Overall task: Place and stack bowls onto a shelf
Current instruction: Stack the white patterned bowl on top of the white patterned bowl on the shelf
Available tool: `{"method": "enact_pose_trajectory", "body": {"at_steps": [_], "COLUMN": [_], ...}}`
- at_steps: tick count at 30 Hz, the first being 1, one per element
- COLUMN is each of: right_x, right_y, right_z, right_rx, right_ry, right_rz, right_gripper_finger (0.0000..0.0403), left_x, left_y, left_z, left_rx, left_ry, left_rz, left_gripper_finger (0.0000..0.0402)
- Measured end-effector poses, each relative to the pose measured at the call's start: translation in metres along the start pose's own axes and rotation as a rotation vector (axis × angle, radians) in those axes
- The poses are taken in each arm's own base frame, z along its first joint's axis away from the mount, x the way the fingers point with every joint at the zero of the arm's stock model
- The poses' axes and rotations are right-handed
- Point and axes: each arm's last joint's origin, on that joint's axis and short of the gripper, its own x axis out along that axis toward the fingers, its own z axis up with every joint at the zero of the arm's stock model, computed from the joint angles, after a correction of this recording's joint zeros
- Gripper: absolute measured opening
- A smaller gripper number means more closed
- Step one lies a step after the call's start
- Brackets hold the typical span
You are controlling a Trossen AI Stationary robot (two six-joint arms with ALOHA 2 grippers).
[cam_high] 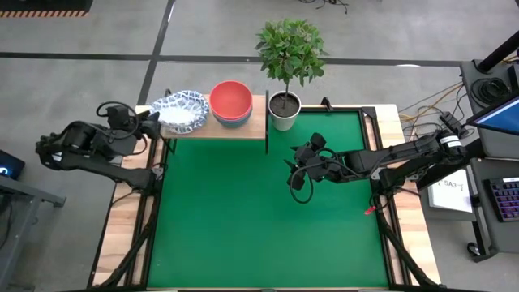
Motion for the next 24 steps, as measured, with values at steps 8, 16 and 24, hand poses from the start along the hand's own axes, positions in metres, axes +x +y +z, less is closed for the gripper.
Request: {"method": "enact_pose_trajectory", "body": {"at_steps": [8,16,24], "right_x": [0.000,0.003,0.004], "right_y": [0.000,0.000,0.000], "right_z": [-0.002,-0.010,-0.014], "right_rx": [-0.004,-0.007,0.019], "right_ry": [0.005,0.026,0.030], "right_rz": [-0.001,-0.006,-0.008], "right_gripper_finger": [0.0215,0.0215,0.0215], "left_x": [0.005,0.020,0.038], "left_y": [-0.014,-0.030,-0.034], "left_z": [-0.005,-0.031,-0.053], "left_rx": [0.059,0.202,0.215], "left_ry": [-0.006,0.052,0.039], "left_rz": [0.031,0.076,0.189], "left_gripper_finger": [0.0182,0.0151,0.0078]}}
